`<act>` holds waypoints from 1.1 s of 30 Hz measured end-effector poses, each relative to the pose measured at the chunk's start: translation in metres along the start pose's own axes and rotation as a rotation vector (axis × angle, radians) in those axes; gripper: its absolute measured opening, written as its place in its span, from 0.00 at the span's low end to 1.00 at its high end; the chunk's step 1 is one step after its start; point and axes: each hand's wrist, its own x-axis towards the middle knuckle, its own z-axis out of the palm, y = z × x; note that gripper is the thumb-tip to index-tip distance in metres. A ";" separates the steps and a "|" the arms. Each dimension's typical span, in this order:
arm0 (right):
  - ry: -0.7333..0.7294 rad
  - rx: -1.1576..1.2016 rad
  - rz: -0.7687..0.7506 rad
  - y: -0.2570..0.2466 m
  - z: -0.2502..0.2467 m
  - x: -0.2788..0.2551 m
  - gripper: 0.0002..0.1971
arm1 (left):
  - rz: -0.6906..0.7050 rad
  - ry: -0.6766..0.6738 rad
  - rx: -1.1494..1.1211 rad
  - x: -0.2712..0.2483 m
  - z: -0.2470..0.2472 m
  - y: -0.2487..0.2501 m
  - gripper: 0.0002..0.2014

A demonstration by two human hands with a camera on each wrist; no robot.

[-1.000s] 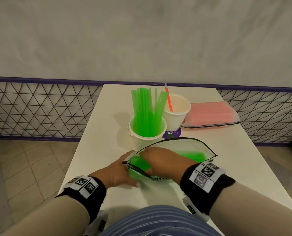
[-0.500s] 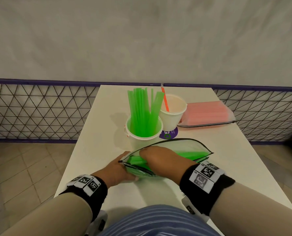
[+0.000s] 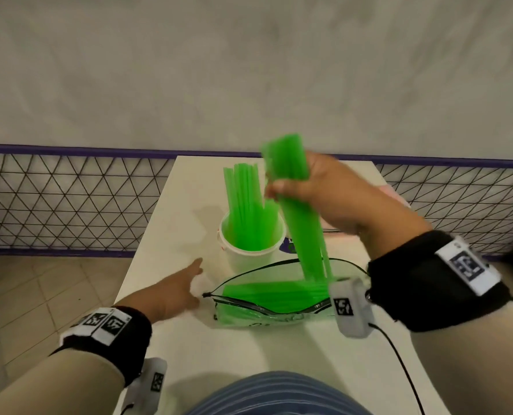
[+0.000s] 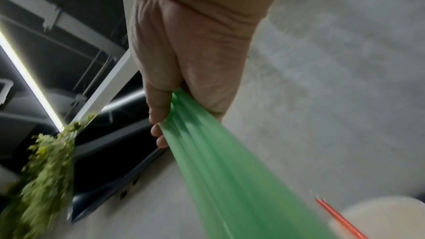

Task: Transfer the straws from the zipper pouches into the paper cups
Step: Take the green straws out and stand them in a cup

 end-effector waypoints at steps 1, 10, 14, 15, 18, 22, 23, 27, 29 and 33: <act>0.069 0.131 -0.049 -0.007 -0.008 0.005 0.09 | 0.000 0.074 -0.055 0.002 -0.007 0.001 0.49; 0.526 0.613 -0.175 0.024 0.006 0.063 0.08 | 0.110 0.347 -0.209 0.041 -0.011 0.079 0.55; 0.542 0.439 0.003 0.069 0.030 0.074 0.10 | 0.118 0.361 -0.104 0.057 -0.001 0.096 0.62; 0.527 0.379 0.054 0.080 0.034 0.076 0.10 | 0.119 0.361 -0.090 0.059 0.000 0.097 0.61; 0.417 0.123 0.190 0.115 0.042 0.087 0.16 | 0.125 0.361 -0.073 0.059 0.002 0.099 0.54; 0.316 -0.176 0.329 0.141 0.039 0.100 0.21 | 0.138 0.346 -0.067 0.059 0.000 0.096 0.56; 0.315 -0.201 0.332 0.141 0.038 0.104 0.21 | 0.147 0.342 -0.067 0.058 0.000 0.097 0.56; 0.338 -0.380 0.336 0.137 0.033 0.119 0.19 | 0.198 0.351 -0.044 0.056 0.001 0.101 0.50; 0.324 -0.444 0.356 0.139 0.033 0.122 0.19 | 0.226 0.366 -0.049 0.053 0.001 0.102 0.48; 0.278 -0.472 0.415 0.146 0.033 0.117 0.17 | 0.225 0.353 -0.047 0.050 0.000 0.104 0.48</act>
